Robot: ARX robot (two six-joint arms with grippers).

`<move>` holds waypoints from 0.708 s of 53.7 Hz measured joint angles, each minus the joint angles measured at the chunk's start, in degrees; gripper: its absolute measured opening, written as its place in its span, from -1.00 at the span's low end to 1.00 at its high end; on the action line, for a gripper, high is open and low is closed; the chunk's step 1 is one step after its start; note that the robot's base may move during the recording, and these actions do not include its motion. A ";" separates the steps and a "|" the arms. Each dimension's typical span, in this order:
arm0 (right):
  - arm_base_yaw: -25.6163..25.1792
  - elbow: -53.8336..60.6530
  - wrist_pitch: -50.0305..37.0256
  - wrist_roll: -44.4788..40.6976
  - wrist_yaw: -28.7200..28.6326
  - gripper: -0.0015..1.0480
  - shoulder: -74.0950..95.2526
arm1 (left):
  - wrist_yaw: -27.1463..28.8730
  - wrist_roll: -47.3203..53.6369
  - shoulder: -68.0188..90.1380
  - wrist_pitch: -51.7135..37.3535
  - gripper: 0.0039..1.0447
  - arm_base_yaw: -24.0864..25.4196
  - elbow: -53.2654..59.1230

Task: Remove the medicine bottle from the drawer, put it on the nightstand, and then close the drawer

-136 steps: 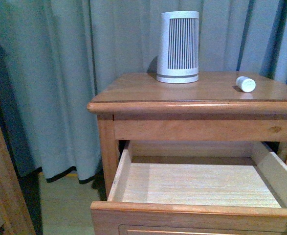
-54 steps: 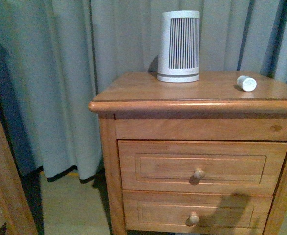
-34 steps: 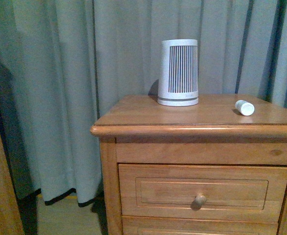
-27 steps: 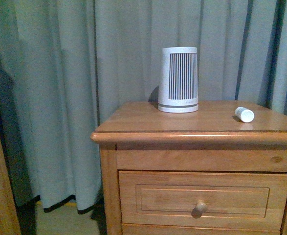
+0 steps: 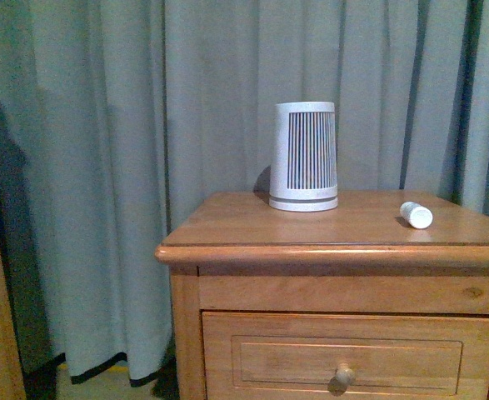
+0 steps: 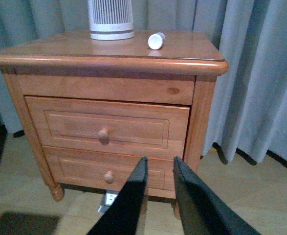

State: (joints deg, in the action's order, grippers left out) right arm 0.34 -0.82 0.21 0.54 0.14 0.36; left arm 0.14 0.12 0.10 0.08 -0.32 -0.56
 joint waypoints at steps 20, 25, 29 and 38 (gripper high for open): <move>-0.04 0.00 0.00 -0.35 0.00 -0.56 0.00 | 0.00 0.00 0.00 0.00 0.87 0.02 0.00; -0.07 0.00 0.00 -0.33 0.00 -0.27 -0.02 | 0.00 0.00 0.00 0.00 0.87 0.02 0.00; -0.09 0.00 0.00 -0.35 0.00 -0.01 -0.02 | 0.00 0.00 0.00 0.00 0.87 0.00 0.00; -0.09 0.00 0.00 -0.35 0.00 0.51 -0.02 | 0.00 0.00 0.00 0.00 0.87 0.00 0.00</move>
State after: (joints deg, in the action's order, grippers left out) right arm 0.25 -0.82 0.21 0.19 0.14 0.34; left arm 0.14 0.12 0.10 0.08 -0.32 -0.56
